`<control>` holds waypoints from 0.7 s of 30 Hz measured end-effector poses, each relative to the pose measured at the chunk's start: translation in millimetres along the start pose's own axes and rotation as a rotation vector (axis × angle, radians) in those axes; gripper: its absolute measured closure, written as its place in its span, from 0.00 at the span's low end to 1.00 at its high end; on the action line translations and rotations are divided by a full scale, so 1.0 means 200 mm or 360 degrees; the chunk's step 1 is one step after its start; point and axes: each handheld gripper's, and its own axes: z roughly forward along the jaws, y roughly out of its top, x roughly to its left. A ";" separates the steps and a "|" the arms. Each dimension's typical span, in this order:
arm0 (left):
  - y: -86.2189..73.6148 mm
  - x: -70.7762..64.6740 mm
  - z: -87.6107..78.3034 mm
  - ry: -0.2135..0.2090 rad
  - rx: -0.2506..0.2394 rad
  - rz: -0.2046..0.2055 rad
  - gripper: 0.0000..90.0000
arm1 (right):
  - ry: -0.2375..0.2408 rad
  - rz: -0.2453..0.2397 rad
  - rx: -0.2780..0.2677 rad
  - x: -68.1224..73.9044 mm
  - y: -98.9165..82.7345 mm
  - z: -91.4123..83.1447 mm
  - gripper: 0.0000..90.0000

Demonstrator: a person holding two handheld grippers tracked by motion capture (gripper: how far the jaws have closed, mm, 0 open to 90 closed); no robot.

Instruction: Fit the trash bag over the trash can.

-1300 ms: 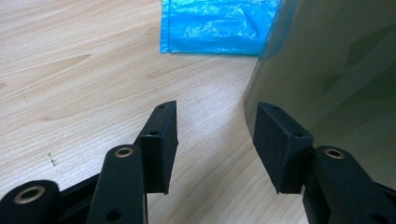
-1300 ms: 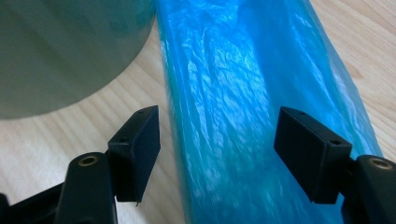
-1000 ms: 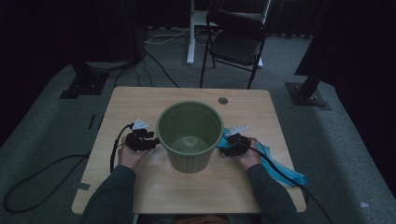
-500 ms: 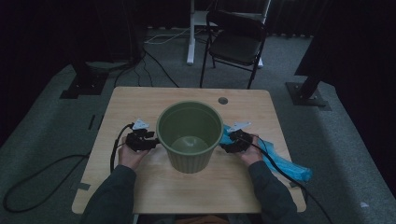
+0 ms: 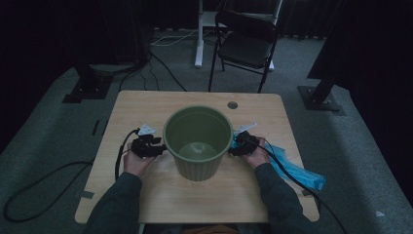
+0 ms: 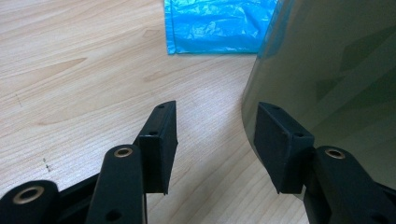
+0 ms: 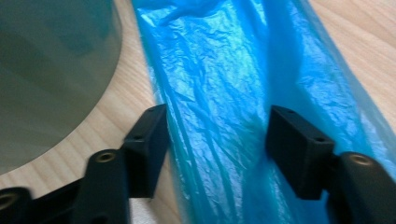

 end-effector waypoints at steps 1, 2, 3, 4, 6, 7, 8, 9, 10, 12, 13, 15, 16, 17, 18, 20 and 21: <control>0.00 0.00 0.00 0.0000 0.0000 0.0000 0.55 | -0.0004 0.0004 0.0001 0.00 0.00 0.00 0.50; 0.00 0.00 0.00 0.0001 -0.0001 0.0000 0.55 | -0.0007 0.0009 0.0003 -0.01 0.00 0.00 0.53; 0.00 0.00 0.00 0.0001 -0.0001 0.0000 0.55 | -0.0012 0.0016 0.0004 -0.01 0.00 0.00 0.56; 0.00 0.00 0.00 0.0001 -0.0001 -0.0001 0.55 | -0.0015 0.0021 0.0005 -0.02 0.00 -0.01 0.59; 0.00 0.00 0.00 0.0002 0.0001 -0.0002 0.55 | -0.0031 0.0042 0.0007 -0.03 0.00 -0.01 0.66; 0.00 0.00 0.00 0.0002 0.0001 -0.0001 0.55 | -0.0036 0.0050 0.0007 -0.03 0.00 -0.01 0.69; 0.00 0.00 0.00 0.0000 -0.0001 -0.0002 0.55 | -0.0043 0.0056 0.0008 -0.04 0.01 -0.01 0.73; 0.00 0.00 0.00 0.0000 -0.0001 -0.0002 0.55 | -0.0050 0.0067 0.0010 -0.04 0.01 -0.01 0.76; 0.00 0.00 0.00 -0.0006 -0.0001 -0.0001 0.56 | -0.0056 0.0076 0.0015 -0.05 0.01 -0.01 0.81; 0.00 0.01 0.00 -0.0006 -0.0001 -0.0004 0.56 | -0.0074 0.0093 0.0029 -0.06 0.01 -0.02 0.90; 0.00 0.01 0.00 -0.0006 -0.0001 -0.0004 0.56 | -0.0082 0.0097 0.0036 -0.07 0.01 -0.02 0.95; 0.00 0.01 -0.01 -0.0011 -0.0007 -0.0010 0.56 | -0.0082 0.0112 0.0042 -0.08 0.01 -0.03 0.99; 0.00 0.01 -0.01 -0.0011 -0.0007 -0.0010 0.56 | -0.0082 0.0112 0.0042 -0.08 0.01 -0.03 0.99; 0.00 0.01 -0.01 -0.0014 -0.0012 -0.0011 0.56 | -0.0110 0.0111 0.0053 -0.09 -0.01 -0.04 0.99; 0.00 0.01 -0.01 -0.0014 -0.0013 -0.0012 0.56 | -0.0118 0.0111 0.0057 -0.10 -0.01 -0.04 0.99; 0.00 0.01 -0.01 -0.0014 -0.0013 -0.0011 0.57 | -0.0128 0.0112 0.0055 -0.11 -0.02 -0.06 0.99; 0.00 0.01 -0.01 -0.0014 -0.0015 -0.0011 0.57 | -0.0130 0.0114 0.0051 -0.12 -0.03 -0.07 0.99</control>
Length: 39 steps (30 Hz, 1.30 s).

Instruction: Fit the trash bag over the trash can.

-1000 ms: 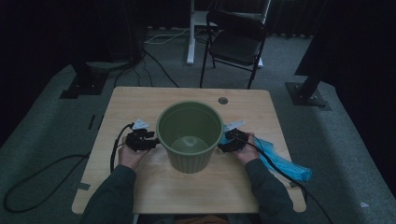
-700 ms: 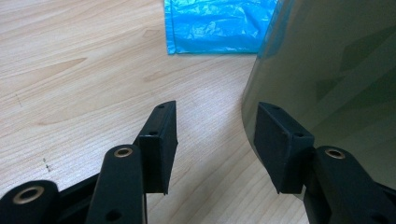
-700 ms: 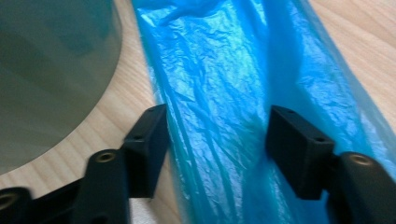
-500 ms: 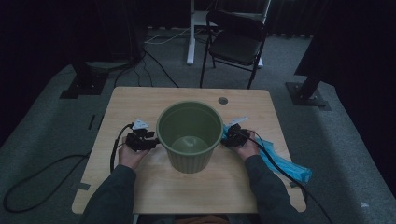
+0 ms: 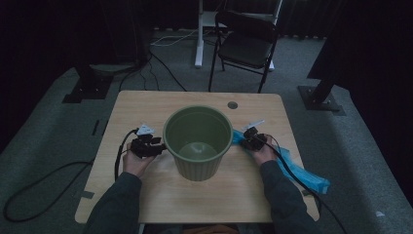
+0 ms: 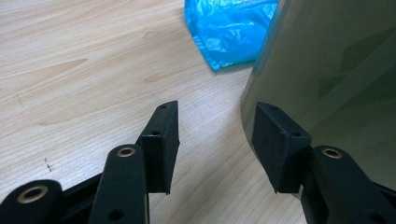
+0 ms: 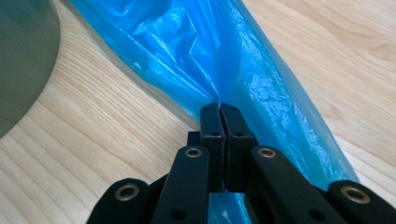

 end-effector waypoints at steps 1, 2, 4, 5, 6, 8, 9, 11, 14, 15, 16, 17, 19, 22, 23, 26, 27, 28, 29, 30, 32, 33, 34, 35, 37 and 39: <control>0.00 0.00 0.00 0.0000 -0.0002 0.0000 0.57 | 0.0003 0.0011 -0.0009 -0.01 0.00 -0.02 0.99; 0.00 0.00 0.00 -0.0001 -0.0003 0.0000 0.57 | 0.0002 0.0014 -0.0018 -0.02 0.00 -0.03 0.99; 0.00 0.00 0.00 -0.0002 -0.0002 0.0001 0.57 | -0.0009 0.0015 -0.0033 -0.03 0.00 -0.06 0.99; 0.00 0.00 0.00 -0.0001 0.0000 0.0004 0.57 | -0.0013 0.0012 -0.0042 -0.04 0.00 -0.08 0.99; 0.00 0.00 0.00 -0.0001 0.0002 0.0004 0.57 | -0.0019 0.0007 -0.0050 -0.04 0.00 -0.10 0.99; 0.00 0.00 0.00 -0.0001 0.0003 0.0005 0.57 | -0.0027 0.0007 -0.0057 -0.05 0.01 -0.11 0.99; 0.00 0.00 0.00 -0.0002 0.0002 0.0005 0.57 | -0.0039 0.0000 -0.0073 -0.06 0.02 -0.15 0.99; 0.00 0.00 0.00 -0.0003 -0.0002 0.0003 0.57 | -0.0047 0.0005 -0.0091 -0.07 0.02 -0.18 0.99; 0.00 0.00 0.00 -0.0007 -0.0001 0.0002 0.57 | -0.0057 0.0004 -0.0112 -0.09 0.03 -0.22 0.99; 0.00 0.00 0.00 -0.0007 0.0000 0.0003 0.57 | -0.0059 0.0001 -0.0124 -0.09 0.03 -0.24 0.99; 0.00 0.00 0.00 -0.0007 0.0000 0.0003 0.57 | -0.0059 0.0001 -0.0124 -0.09 0.03 -0.24 0.99; 0.00 0.00 0.00 -0.0009 0.0000 0.0003 0.57 | -0.0058 0.0008 -0.0134 -0.10 0.04 -0.25 0.99; 0.00 0.00 0.00 -0.0009 -0.0003 0.0002 0.56 | -0.0060 0.0006 -0.0151 -0.10 0.04 -0.29 0.99; 0.00 0.00 0.01 -0.0008 -0.0004 0.0004 0.56 | -0.0080 -0.0020 -0.0171 -0.11 0.06 -0.34 0.99; 0.00 0.00 0.00 -0.0010 -0.0006 0.0004 0.56 | -0.0083 -0.0022 -0.0180 -0.11 0.06 -0.36 0.99; 0.00 0.00 0.00 -0.0010 -0.0009 0.0004 0.56 | -0.0085 -0.0028 -0.0196 -0.12 0.07 -0.39 0.99; 0.00 0.00 0.00 -0.0014 -0.0011 0.0002 0.56 | -0.0082 -0.0030 -0.0213 -0.12 0.08 -0.42 0.99; 0.00 0.00 0.00 -0.0014 -0.0011 0.0002 0.56 | -0.0082 -0.0030 -0.0213 -0.12 0.08 -0.42 0.99; 0.00 0.00 0.00 -0.0016 -0.0012 0.0002 0.57 | -0.0089 -0.0031 -0.0226 -0.13 0.09 -0.45 0.99; 0.00 0.00 0.00 -0.0017 -0.0012 0.0003 0.57 | -0.0090 -0.0032 -0.0231 -0.13 0.09 -0.46 0.99; 0.00 0.00 0.00 -0.0018 -0.0011 0.0002 0.57 | -0.0090 -0.0030 -0.0235 -0.13 0.10 -0.47 0.99; 0.00 0.00 0.00 -0.0016 -0.0010 0.0004 0.57 | -0.0097 -0.0038 -0.0244 -0.14 0.10 -0.50 0.99; 0.00 0.00 0.00 -0.0015 -0.0010 0.0004 0.57 | -0.0098 -0.0040 -0.0248 -0.14 0.11 -0.51 0.99; 0.00 0.00 0.00 -0.0016 -0.0010 0.0002 0.57 | -0.0103 -0.0047 -0.0256 -0.14 0.11 -0.52 0.99; 0.00 0.00 0.00 -0.0015 -0.0011 0.0002 0.57 | -0.0107 -0.0048 -0.0260 -0.14 0.11 -0.54 0.99; 0.00 0.00 0.00 -0.0015 -0.0011 0.0001 0.57 | -0.0118 -0.0056 -0.0278 -0.15 0.13 -0.58 0.99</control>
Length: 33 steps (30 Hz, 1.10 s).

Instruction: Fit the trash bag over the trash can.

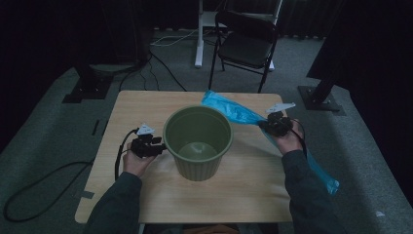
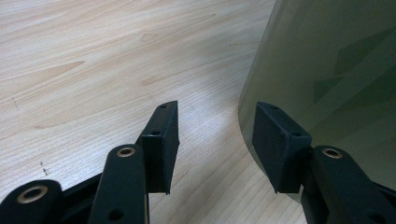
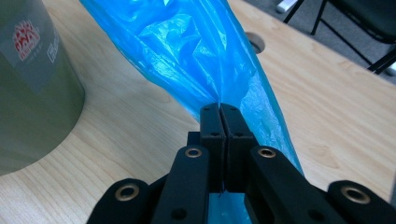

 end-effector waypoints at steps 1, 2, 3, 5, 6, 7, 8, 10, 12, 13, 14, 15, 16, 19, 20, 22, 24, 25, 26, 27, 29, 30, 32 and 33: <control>0.00 0.00 0.00 -0.0002 0.0001 0.0000 0.57 | 0.0000 0.0000 -0.0010 -0.01 0.01 -0.01 0.99; 0.00 0.00 0.00 -0.0002 0.0003 0.0000 0.57 | -0.0001 0.0000 -0.0020 -0.01 0.01 -0.03 0.99; 0.00 0.00 0.00 -0.0002 0.0003 0.0000 0.57 | -0.0004 -0.0001 -0.0024 -0.02 0.02 -0.04 0.99; 0.00 0.00 0.00 -0.0011 0.0012 0.0001 0.57 | -0.0003 -0.0001 -0.0037 -0.02 0.03 -0.06 0.99; 0.00 0.00 0.00 -0.0014 0.0012 0.0000 0.57 | -0.0003 -0.0005 -0.0042 -0.02 0.03 -0.07 0.99; 0.00 0.00 0.00 -0.0014 0.0012 0.0000 0.57 | -0.0003 -0.0011 -0.0047 -0.02 0.04 -0.08 0.99; 0.00 0.00 0.01 -0.0017 0.0013 0.0001 0.57 | -0.0005 -0.0011 -0.0050 -0.02 0.04 -0.09 0.99; 0.00 0.00 0.01 -0.0018 0.0013 0.0002 0.57 | -0.0004 -0.0019 -0.0061 -0.03 0.05 -0.10 0.99; 0.00 0.00 0.01 -0.0017 0.0013 0.0002 0.57 | -0.0005 -0.0026 -0.0060 -0.03 0.06 -0.12 0.99; 0.00 0.00 0.00 -0.0018 0.0013 0.0002 0.57 | -0.0007 -0.0026 -0.0060 -0.03 0.06 -0.12 0.99; 0.00 0.00 0.00 -0.0018 0.0012 0.0004 0.57 | -0.0006 -0.0025 -0.0065 -0.04 0.06 -0.13 0.99; 0.00 0.00 0.00 -0.0018 0.0012 0.0004 0.57 | -0.0005 -0.0020 -0.0069 -0.04 0.06 -0.13 0.99; 0.00 0.00 0.00 -0.0020 0.0011 0.0003 0.57 | -0.0006 -0.0020 -0.0075 -0.05 0.07 -0.14 0.99; 0.00 0.00 0.00 -0.0019 0.0012 0.0003 0.57 | -0.0013 -0.0019 -0.0090 -0.06 0.07 -0.16 0.99; 0.00 0.00 0.00 -0.0019 0.0013 0.0005 0.57 | -0.0012 -0.0016 -0.0094 -0.06 0.08 -0.17 0.99; 0.00 0.00 0.00 -0.0021 0.0013 0.0007 0.57 | -0.0013 -0.0025 -0.0098 -0.06 0.08 -0.18 0.99; 0.00 0.00 0.01 -0.0022 0.0014 0.0009 0.57 | -0.0012 -0.0032 -0.0105 -0.06 0.09 -0.19 0.99; 0.00 0.00 0.01 -0.0023 0.0013 0.0010 0.57 | -0.0014 -0.0038 -0.0108 -0.06 0.09 -0.20 0.99; 0.00 0.00 0.01 -0.0024 0.0013 0.0011 0.57 | -0.0014 -0.0037 -0.0109 -0.06 0.09 -0.21 0.99; 0.00 0.00 0.01 -0.0024 0.0013 0.0011 0.57 | -0.0010 -0.0042 -0.0113 -0.06 0.09 -0.21 0.99; 0.00 0.00 0.01 -0.0025 0.0013 0.0011 0.58 | -0.0010 -0.0052 -0.0114 -0.06 0.10 -0.22 0.99; 0.00 0.00 0.01 -0.0026 0.0012 0.0010 0.57 | -0.0010 -0.0059 -0.0118 -0.06 0.10 -0.22 0.99; 0.00 0.00 0.01 -0.0027 0.0013 0.0010 0.58 | -0.0003 -0.0069 -0.0135 -0.05 0.11 -0.24 0.99; 0.00 0.00 0.01 -0.0027 0.0013 0.0009 0.57 | -0.0005 -0.0071 -0.0138 -0.05 0.11 -0.25 0.99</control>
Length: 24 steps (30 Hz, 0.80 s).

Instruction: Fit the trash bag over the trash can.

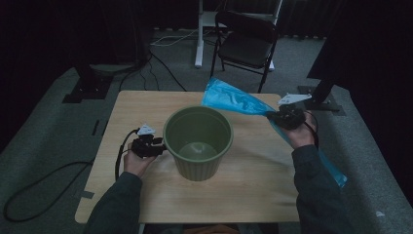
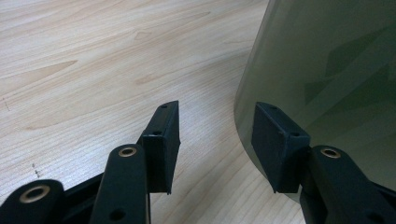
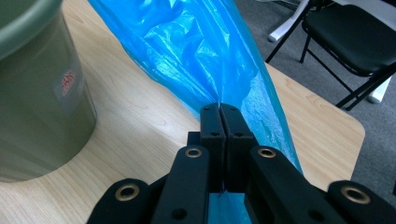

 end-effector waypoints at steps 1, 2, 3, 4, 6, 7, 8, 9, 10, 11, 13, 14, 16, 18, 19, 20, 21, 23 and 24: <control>0.00 0.00 0.00 -0.0001 0.0000 0.0000 0.57 | 0.0002 -0.0004 -0.0003 0.00 0.00 -0.01 0.99; 0.00 0.00 0.00 0.0000 -0.0001 0.0001 0.57 | 0.0000 -0.0006 -0.0001 0.00 0.01 -0.01 0.99; 0.00 0.00 0.00 0.0000 -0.0002 0.0001 0.58 | 0.0001 -0.0013 -0.0008 0.00 0.01 -0.02 0.99; 0.00 0.00 0.00 -0.0001 -0.0002 0.0002 0.58 | 0.0001 -0.0017 -0.0012 0.01 0.01 -0.02 0.99; 0.00 0.00 0.00 -0.0001 -0.0002 0.0001 0.57 | 0.0002 -0.0021 -0.0020 0.01 0.02 -0.03 0.99; 0.00 0.00 0.00 0.0001 -0.0002 0.0001 0.57 | -0.0001 -0.0023 -0.0023 0.01 0.02 -0.04 0.99; 0.00 0.00 0.00 0.0002 -0.0002 0.0000 0.57 | -0.0002 -0.0029 -0.0029 0.01 0.03 -0.04 0.99; 0.00 0.00 0.00 0.0002 -0.0002 0.0000 0.57 | -0.0003 -0.0032 -0.0033 0.01 0.03 -0.05 0.99; 0.00 0.00 0.00 0.0002 -0.0002 0.0000 0.57 | -0.0008 -0.0038 -0.0039 0.01 0.04 -0.06 0.99; 0.00 0.00 0.00 0.0003 -0.0002 0.0001 0.57 | -0.0010 -0.0041 -0.0044 0.02 0.04 -0.07 0.99; 0.00 0.00 0.00 0.0003 -0.0004 0.0001 0.57 | -0.0017 -0.0046 -0.0054 0.01 0.05 -0.08 0.99; 0.00 0.00 0.00 0.0002 -0.0004 -0.0002 0.58 | -0.0018 -0.0046 -0.0063 0.01 0.06 -0.09 0.99; 0.00 0.00 0.00 0.0002 -0.0004 -0.0002 0.57 | -0.0022 -0.0051 -0.0072 0.02 0.06 -0.10 0.99; 0.00 0.00 0.00 0.0002 -0.0005 -0.0002 0.57 | -0.0015 -0.0063 -0.0077 0.02 0.07 -0.12 0.99; 0.00 0.00 0.00 0.0002 -0.0006 -0.0003 0.57 | -0.0008 -0.0068 -0.0076 0.03 0.07 -0.12 0.99; 0.00 0.00 0.00 0.0002 -0.0006 -0.0002 0.57 | -0.0001 -0.0083 -0.0084 0.03 0.07 -0.13 0.99; 0.00 0.00 0.00 0.0002 -0.0006 -0.0003 0.57 | 0.0007 -0.0094 -0.0080 0.04 0.07 -0.13 0.99; 0.00 0.00 0.00 0.0004 -0.0005 0.0000 0.57 | 0.0019 -0.0118 -0.0080 0.06 0.07 -0.14 0.99; 0.00 0.00 0.00 0.0003 -0.0003 0.0002 0.57 | 0.0023 -0.0124 -0.0073 0.07 0.07 -0.14 0.99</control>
